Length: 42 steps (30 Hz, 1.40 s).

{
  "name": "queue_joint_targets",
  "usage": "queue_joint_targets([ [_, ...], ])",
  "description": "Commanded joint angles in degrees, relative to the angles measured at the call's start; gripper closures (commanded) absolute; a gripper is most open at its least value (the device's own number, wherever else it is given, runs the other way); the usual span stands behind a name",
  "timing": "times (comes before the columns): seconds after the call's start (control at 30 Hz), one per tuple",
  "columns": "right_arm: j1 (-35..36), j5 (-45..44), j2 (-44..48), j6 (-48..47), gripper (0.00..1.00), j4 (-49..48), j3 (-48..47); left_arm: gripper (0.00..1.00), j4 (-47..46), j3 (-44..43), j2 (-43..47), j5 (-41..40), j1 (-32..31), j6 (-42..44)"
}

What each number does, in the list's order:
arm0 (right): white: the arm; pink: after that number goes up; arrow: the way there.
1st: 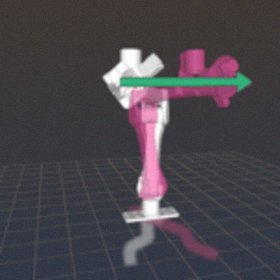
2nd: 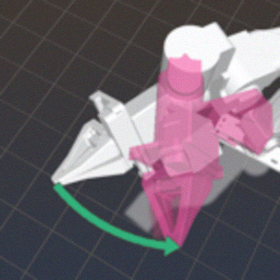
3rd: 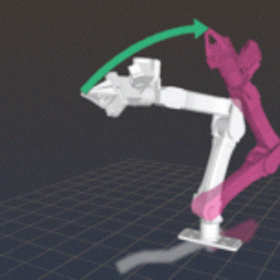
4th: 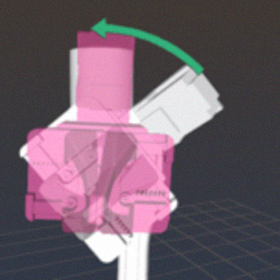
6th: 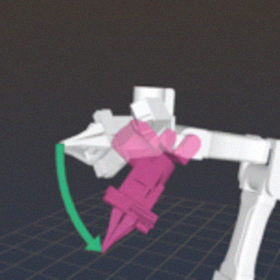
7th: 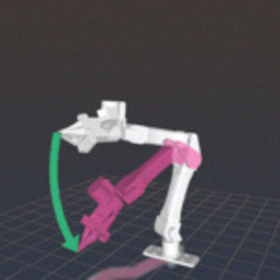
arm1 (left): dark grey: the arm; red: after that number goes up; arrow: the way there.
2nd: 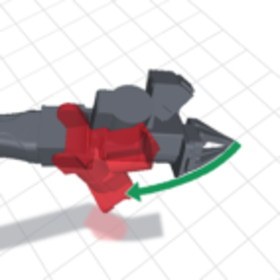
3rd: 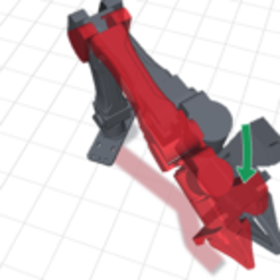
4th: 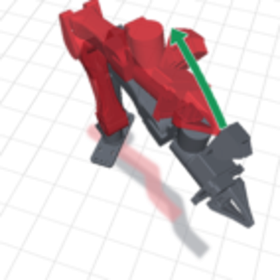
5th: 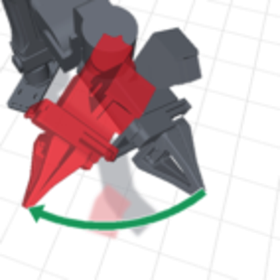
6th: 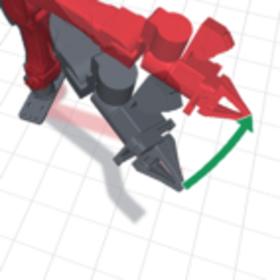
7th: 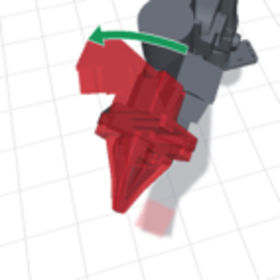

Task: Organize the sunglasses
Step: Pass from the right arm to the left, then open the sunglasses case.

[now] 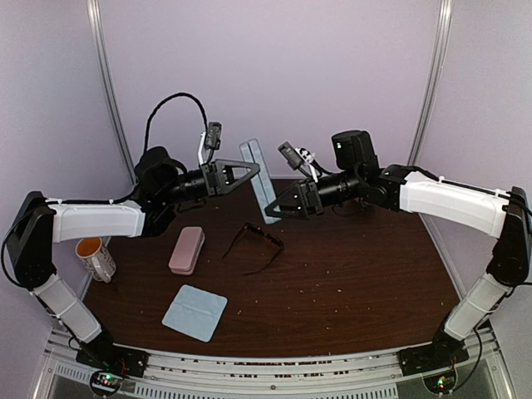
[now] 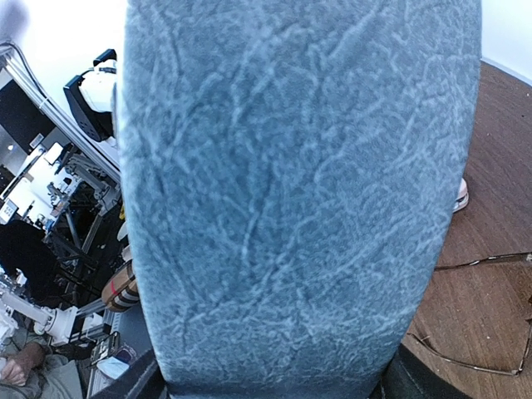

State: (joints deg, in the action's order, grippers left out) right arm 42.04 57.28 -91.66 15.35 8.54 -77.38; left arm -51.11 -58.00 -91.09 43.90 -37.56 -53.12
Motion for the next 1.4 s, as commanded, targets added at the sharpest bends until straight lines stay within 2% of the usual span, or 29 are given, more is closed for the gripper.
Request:
queue_joint_targets([
  [0.0, 0.2, 1.5, 1.3, 1.3, 0.66, -3.2, 0.1, 0.51, -4.8, -0.6, -0.3, 0.7, 0.0, 0.2],
  [0.07, 0.2, 0.8, 1.3, 0.8, 0.53, -2.0, -0.2, 0.6, -5.0, 0.0, 0.0, 1.0, 0.0, 0.1],
  [0.2, 0.2, -2.2, 1.4, -2.5, 0.27, 3.4, -1.0, 0.74, -5.6, 2.6, 0.5, 0.9, 0.0, 0.2],
  [0.3, -0.2, -4.9, 1.1, -5.0, 0.14, 8.0, -2.1, 0.82, -5.6, 4.3, 0.0, 1.2, 0.0, 0.5],
  [0.37, -0.6, -7.2, 0.8, -6.0, 0.01, 11.2, -3.6, 0.91, -4.9, 5.6, -0.1, 1.4, 0.0, 2.0],
  [0.43, -1.2, -10.2, 0.0, -7.9, 0.0, 15.8, -6.2, 1.0, -3.5, 7.0, 0.1, 1.0, -0.1, 3.8],
  [0.63, -1.4, -12.3, -3.0, -11.7, 0.0, 23.9, -12.1, 1.0, 2.7, 9.2, 1.5, -1.2, -0.4, 9.0],
  [0.9, -0.5, -9.3, -5.9, -11.2, 0.0, 23.3, -13.5, 1.0, 13.9, 7.9, 3.5, -5.2, -2.6, 17.3],
  [1.13, 0.4, -9.0, -6.8, -12.5, 0.03, 24.5, -13.1, 1.0, 18.4, 7.3, 4.4, -7.1, -4.2, 20.9],
  [1.37, 0.5, -9.4, -7.2, -12.7, 0.08, 24.4, -12.8, 1.0, 18.8, 7.1, 4.8, -7.3, -4.6, 20.8],
])
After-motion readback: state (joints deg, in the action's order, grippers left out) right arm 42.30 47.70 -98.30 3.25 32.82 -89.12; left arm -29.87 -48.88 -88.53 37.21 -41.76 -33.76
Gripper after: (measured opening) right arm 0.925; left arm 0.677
